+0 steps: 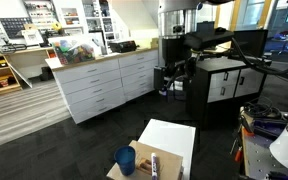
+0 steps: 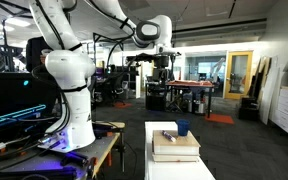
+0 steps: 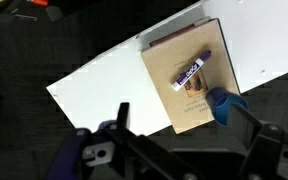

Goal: Pick up the pen from the top of the books and put it in the blue cup.

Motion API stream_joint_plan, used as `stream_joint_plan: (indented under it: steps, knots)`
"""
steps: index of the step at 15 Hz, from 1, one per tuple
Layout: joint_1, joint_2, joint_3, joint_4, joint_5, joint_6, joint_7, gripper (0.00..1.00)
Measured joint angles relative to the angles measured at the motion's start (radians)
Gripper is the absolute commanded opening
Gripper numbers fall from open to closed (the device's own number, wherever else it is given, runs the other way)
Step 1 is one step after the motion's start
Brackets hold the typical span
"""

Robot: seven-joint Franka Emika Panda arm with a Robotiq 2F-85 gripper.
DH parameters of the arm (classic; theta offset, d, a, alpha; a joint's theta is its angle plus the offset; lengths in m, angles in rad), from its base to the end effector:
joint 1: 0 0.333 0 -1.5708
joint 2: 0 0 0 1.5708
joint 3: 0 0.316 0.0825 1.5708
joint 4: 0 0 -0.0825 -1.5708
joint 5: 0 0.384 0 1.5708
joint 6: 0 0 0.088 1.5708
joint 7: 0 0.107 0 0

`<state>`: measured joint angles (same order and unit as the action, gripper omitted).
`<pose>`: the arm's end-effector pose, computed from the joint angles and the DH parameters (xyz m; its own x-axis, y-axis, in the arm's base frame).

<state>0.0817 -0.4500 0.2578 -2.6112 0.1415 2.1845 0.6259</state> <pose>0.3701 0.1336 0.3975 0.9244 -0.3814 0.0085 -0.3813 -0.9244 -0.0131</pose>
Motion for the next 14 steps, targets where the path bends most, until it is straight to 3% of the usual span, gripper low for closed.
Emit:
stream_joint_plan:
  steps: [4,14]
  knots:
    - [0.000,0.050,0.054,0.000,0.009,0.090,0.235,1.00]
    - [0.005,0.067,0.048,0.000,0.002,0.096,0.252,1.00]
